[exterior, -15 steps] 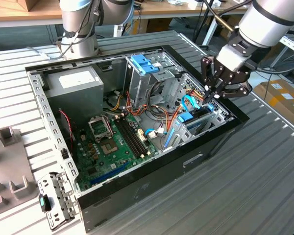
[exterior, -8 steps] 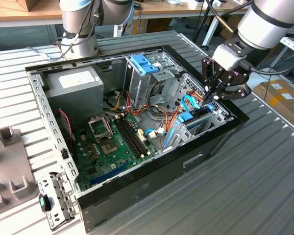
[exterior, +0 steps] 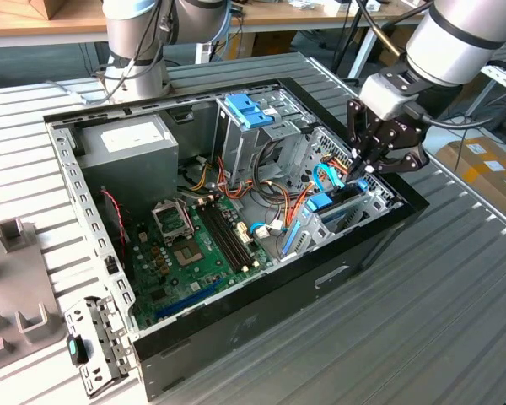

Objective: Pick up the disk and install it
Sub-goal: 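Insert the second disk wire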

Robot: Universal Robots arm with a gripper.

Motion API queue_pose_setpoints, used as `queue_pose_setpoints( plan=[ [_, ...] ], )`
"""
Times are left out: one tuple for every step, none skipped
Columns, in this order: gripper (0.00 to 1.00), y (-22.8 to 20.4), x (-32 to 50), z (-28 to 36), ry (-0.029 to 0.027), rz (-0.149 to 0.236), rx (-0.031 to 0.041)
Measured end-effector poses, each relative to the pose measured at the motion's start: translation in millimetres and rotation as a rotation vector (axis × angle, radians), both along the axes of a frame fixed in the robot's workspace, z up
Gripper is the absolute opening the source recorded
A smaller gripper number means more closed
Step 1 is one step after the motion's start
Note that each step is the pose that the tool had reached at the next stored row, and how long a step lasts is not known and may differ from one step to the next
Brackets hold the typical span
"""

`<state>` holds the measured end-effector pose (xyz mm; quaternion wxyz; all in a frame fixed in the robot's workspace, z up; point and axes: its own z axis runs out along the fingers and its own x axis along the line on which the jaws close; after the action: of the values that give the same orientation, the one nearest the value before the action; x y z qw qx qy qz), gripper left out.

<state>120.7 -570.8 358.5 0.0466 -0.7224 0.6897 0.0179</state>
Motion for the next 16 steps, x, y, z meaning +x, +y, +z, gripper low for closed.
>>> queue_pose_setpoints(
  plan=[
    [0.16, 0.0, 0.0, -0.2, 0.0000, -0.010, -0.0002],
    [0.16, 0.0, 0.0, -0.4, 0.0000, -0.019, -0.0002],
    [0.16, 0.0, -0.1, -0.5, 0.0001, -0.027, -0.0002],
    [0.16, 0.0, -0.1, -0.5, 0.0001, -0.030, -0.0002],
    [0.16, 0.0, -0.1, -0.5, 0.0000, -0.030, -0.0003],
    [0.16, 0.0, -0.1, -0.6, 0.0001, -0.030, -0.0001],
    [0.16, 0.0, -0.1, -0.6, 0.0001, -0.031, -0.0001],
    [0.16, 0.0, -0.4, -0.6, 0.0000, -0.031, -0.0001],
    [0.16, 0.0, -0.9, -0.7, 0.0000, -0.031, -0.0001],
    [0.16, 0.0, -1.3, -0.8, 0.0001, -0.031, 0.0000],
    [0.16, 0.0, -1.9, -0.9, 0.0000, -0.031, -0.0001],
    [0.16, 0.0, -2.4, -1.1, 0.0000, -0.031, 0.0000],
    [0.16, 0.0, -3.0, -1.5, 0.0000, -0.031, 0.0000],
    [0.16, 0.0, -3.5, -2.0, 0.0000, -0.031, -0.0002],
    [0.16, 0.0, -3.8, -3.6, 0.0000, -0.031, -0.0001],
    [0.16, 0.0, -4.0, -5.0, 0.0000, -0.031, -0.0002]
  ],
)
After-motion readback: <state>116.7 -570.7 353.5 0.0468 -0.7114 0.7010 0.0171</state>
